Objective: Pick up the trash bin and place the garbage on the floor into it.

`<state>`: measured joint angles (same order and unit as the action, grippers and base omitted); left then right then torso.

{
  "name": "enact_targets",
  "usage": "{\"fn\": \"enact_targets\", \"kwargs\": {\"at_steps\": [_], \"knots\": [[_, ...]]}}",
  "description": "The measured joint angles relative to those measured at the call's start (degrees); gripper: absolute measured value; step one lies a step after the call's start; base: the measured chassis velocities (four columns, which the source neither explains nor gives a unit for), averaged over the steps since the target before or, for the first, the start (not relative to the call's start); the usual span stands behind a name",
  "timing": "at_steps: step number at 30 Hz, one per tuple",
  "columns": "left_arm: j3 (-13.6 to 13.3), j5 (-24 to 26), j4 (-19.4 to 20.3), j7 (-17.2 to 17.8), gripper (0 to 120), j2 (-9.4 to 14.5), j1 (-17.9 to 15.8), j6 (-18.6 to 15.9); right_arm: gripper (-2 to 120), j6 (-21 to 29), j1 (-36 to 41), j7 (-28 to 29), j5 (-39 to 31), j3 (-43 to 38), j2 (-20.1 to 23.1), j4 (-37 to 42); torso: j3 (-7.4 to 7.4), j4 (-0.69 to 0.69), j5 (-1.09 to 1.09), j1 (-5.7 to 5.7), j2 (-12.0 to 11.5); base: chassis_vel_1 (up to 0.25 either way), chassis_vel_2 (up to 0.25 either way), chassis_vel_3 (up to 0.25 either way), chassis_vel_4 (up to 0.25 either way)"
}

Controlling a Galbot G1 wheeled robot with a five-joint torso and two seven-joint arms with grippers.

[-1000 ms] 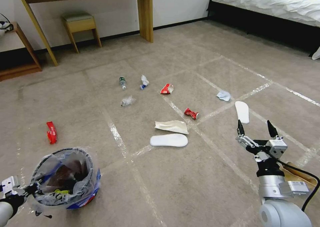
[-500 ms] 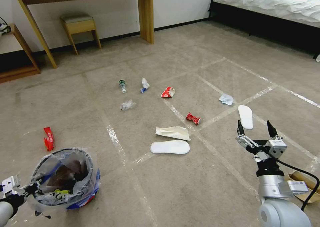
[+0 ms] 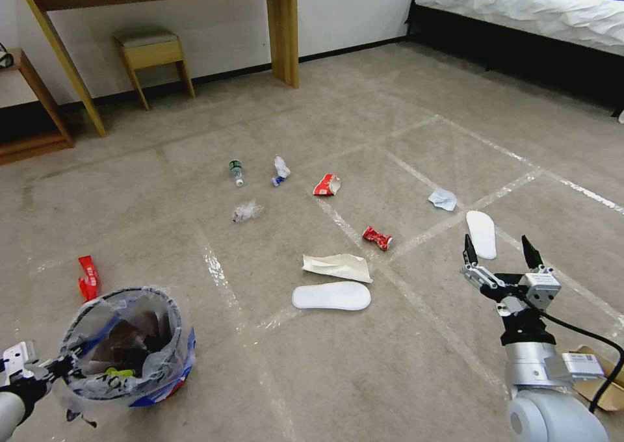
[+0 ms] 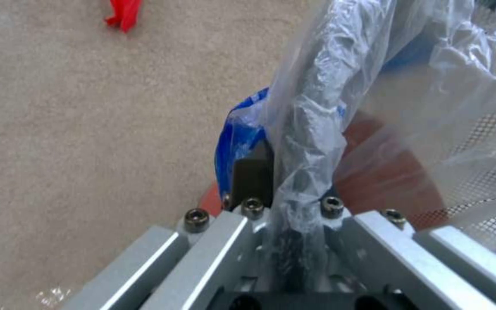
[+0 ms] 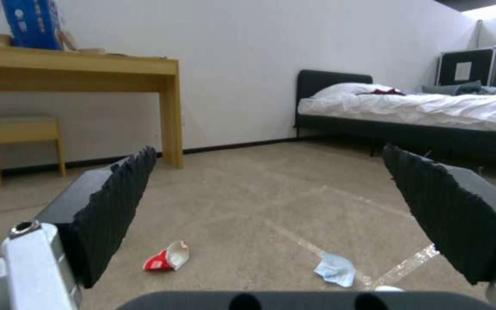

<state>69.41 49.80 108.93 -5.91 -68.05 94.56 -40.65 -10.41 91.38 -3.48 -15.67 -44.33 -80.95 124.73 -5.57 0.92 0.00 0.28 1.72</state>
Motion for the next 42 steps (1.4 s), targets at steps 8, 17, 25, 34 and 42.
{"fn": "enact_targets", "kwargs": {"at_steps": [8,17,25,34,42], "knots": [[0.07,0.04,0.62,0.01,1,-0.09,0.34,-0.01,100,0.00,0.36,0.04,0.13,-0.05,0.10,0.37,0.00,0.00,0.00,-0.01,0.00,-0.055,0.059,0.073,-0.066],[0.07,0.08,1.02,0.11,1,0.05,0.43,-0.07,100,0.00,0.38,0.04,0.20,-0.06,0.20,0.34,0.00,0.00,0.00,0.00,0.00,-0.064,0.051,0.059,-0.063],[0.08,0.11,1.22,0.18,1,-0.06,0.41,-0.10,100,0.08,0.05,0.05,0.11,0.02,0.44,0.12,0.00,0.00,0.00,0.00,0.00,-0.046,0.059,0.056,-0.049],[0.24,0.16,1.59,0.22,1,-0.47,0.35,-0.10,100,0.40,0.05,-0.58,0.30,1.41,0.56,-0.42,0.00,0.00,0.00,-0.01,0.00,-0.006,0.002,0.003,-0.006],[0.36,0.19,1.66,0.44,1,-0.59,0.22,-0.10,100,0.52,-0.54,-0.73,0.64,1.67,0.61,-0.92,0.00,0.00,0.00,-0.01,0.00,0.000,0.000,0.000,0.000]]}}
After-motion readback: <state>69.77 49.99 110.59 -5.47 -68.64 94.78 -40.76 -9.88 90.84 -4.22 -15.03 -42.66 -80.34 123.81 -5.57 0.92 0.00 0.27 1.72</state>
